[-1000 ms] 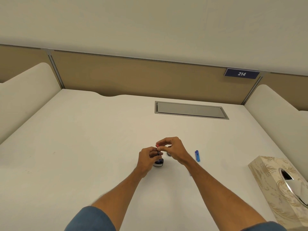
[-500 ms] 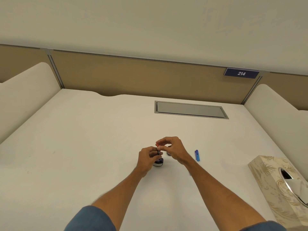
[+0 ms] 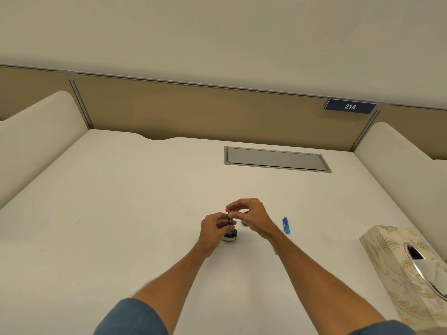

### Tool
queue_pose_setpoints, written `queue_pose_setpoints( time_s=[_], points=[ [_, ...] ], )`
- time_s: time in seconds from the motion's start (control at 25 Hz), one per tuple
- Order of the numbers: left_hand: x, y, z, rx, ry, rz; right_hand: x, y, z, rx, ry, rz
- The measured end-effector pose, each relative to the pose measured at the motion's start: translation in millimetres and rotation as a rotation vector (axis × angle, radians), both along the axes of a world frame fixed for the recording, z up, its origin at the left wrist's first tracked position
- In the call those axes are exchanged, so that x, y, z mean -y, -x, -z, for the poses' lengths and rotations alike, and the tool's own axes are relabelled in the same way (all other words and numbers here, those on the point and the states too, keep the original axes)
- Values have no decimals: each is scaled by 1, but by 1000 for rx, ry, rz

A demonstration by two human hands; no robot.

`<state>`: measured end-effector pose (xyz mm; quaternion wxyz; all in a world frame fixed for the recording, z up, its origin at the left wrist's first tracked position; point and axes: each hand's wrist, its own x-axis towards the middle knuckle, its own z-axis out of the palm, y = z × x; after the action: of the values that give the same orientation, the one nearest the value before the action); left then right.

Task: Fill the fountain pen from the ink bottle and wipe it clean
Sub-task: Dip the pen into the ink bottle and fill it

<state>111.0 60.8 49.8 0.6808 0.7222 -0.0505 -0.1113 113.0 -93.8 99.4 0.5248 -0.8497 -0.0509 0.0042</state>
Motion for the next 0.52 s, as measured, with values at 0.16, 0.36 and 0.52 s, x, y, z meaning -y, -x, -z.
queue_pose_setpoints(
  time_s=[0.16,0.36,0.52],
  points=[
    [0,0,0,-3,10,7,1,-1,2,-3,3,4],
    [0,0,0,-4,17,8,0,-1,1,14,9,10],
    [0,0,0,5,6,4,0,-1,1,6,7,-1]
  ],
)
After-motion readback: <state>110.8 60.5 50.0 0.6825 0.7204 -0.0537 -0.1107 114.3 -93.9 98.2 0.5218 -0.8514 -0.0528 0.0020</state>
